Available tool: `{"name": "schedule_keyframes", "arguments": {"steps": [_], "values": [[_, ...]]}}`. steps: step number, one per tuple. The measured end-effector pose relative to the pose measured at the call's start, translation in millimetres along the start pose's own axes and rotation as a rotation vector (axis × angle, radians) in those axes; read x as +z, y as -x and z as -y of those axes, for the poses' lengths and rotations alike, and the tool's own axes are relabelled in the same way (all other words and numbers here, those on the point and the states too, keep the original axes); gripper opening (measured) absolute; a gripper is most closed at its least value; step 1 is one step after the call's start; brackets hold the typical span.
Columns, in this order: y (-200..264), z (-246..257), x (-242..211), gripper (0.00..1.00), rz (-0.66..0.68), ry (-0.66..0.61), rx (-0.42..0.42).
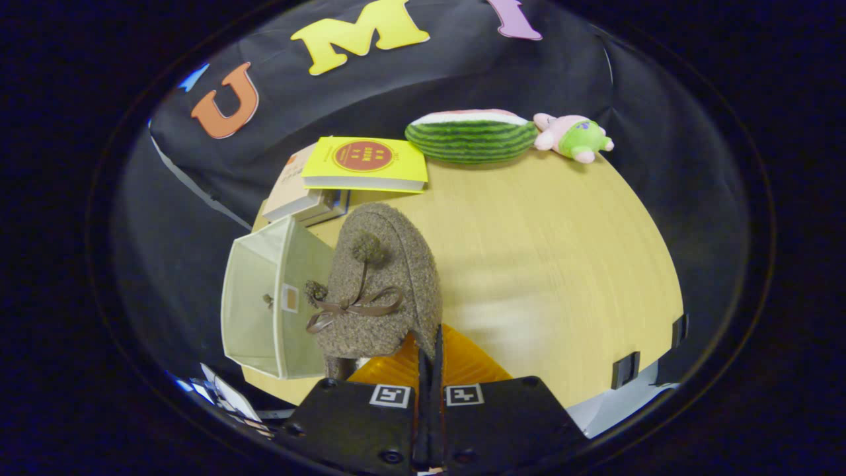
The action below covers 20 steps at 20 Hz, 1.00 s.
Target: Open the storage box then place both shoes into the box .Put the left shoe in first, then the right shoe, with the right side of both shoes facing outward in a uniform manner.
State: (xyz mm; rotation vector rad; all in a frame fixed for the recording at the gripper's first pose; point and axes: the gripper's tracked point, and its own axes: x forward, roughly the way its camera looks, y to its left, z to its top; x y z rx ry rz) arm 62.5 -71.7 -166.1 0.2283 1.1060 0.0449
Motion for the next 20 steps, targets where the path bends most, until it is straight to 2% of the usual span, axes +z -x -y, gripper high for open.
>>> {"name": "schedule_keyframes", "arguments": {"steps": [9, 12, 16, 20], "values": [[28, -114, 17, 0.06, 0.029, 0.057, 0.059], [26, -153, 3, 0.06, 0.011, 0.056, 0.095], [-3, -192, 6, 0.06, 0.041, 0.035, 0.130], [-25, -207, 10, 0.06, 0.086, 0.064, 0.105]]}}
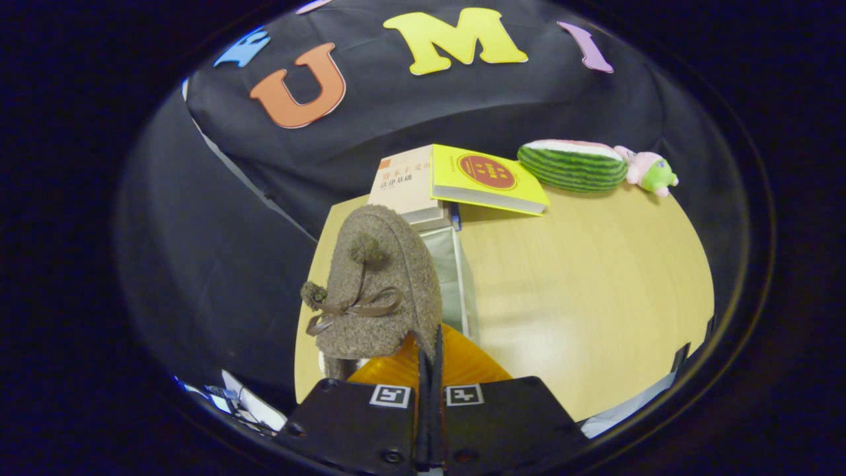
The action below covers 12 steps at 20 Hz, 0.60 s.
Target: Open the storage box then place both shoes into the box .Put the left shoe in first, then the right shoe, with the right side of both shoes facing outward in a uniform manner.
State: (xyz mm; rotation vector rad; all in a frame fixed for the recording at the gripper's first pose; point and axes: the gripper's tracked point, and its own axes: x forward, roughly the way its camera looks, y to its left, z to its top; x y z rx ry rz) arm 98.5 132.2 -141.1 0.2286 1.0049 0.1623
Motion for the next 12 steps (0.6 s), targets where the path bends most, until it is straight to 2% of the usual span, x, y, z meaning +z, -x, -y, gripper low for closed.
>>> {"name": "schedule_keyframes", "arguments": {"steps": [4, 9, 11, 12], "values": [[-18, 4, -8, 0.06, 0.002, -0.019, -0.030], [-39, 9, -3, 0.06, 0.061, -0.094, -0.007], [-45, 13, -5, 0.07, 0.073, -0.088, -0.014], [-44, 9, -5, 0.09, 0.093, -0.091, 0.010]]}}
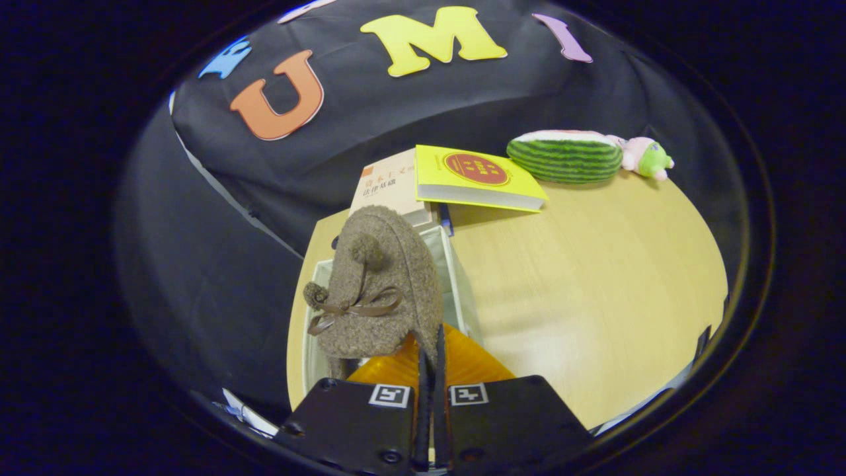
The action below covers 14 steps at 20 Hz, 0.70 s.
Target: Open the storage box then place both shoes into the box .Put the left shoe in first, then the right shoe, with the right side of both shoes facing outward in a uniform manner.
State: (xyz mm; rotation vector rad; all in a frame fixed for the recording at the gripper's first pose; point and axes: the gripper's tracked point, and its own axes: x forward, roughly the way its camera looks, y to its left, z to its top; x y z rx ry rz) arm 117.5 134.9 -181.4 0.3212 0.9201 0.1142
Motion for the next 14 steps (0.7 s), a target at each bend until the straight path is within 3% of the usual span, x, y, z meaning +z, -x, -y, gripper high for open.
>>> {"name": "schedule_keyframes", "arguments": {"steps": [3, 5, 6, 14], "values": [[9, -4, -7, 0.77, 0.034, -0.028, 0.028], [20, -1, -1, 0.94, 0.084, 0.020, 0.011], [23, 1, 3, 1.00, 0.112, 0.047, -0.001], [107, 15, 38, 1.00, 0.379, 0.219, -0.083]]}}
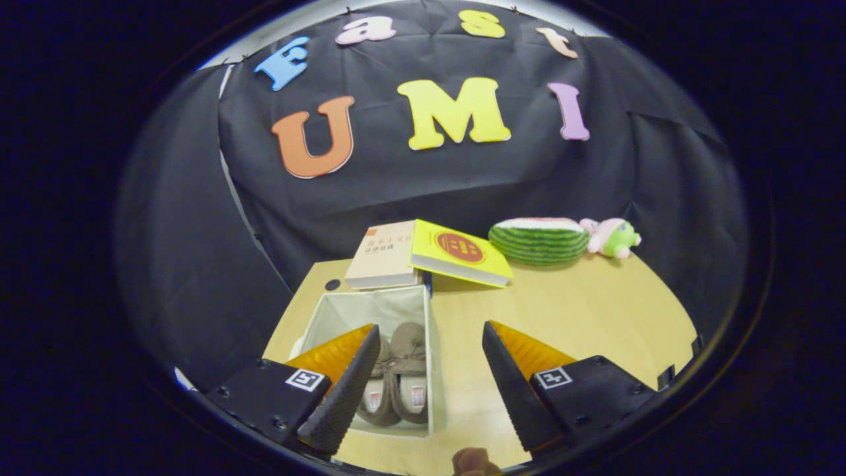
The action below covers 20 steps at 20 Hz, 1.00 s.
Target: Open the storage box then place both shoes into the box .Put the left shoe in first, then the right shoe, with the right side of both shoes facing outward in a uniform manner.
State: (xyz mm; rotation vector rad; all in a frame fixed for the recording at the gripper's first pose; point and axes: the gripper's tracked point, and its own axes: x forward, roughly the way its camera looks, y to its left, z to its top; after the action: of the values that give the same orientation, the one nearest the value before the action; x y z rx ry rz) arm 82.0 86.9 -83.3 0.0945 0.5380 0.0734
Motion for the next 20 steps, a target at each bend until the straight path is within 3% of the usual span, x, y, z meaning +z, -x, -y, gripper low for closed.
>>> {"name": "schedule_keyframes", "arguments": {"steps": [10, 15, 18, 20], "values": [[90, 13, 40, 1.00, 0.308, 0.113, 0.008], [134, 35, 53, 1.00, 0.462, 0.184, -0.067], [158, 33, 53, 1.00, 0.551, 0.205, -0.054], [170, 51, 43, 1.00, 0.568, 0.189, -0.105]]}}
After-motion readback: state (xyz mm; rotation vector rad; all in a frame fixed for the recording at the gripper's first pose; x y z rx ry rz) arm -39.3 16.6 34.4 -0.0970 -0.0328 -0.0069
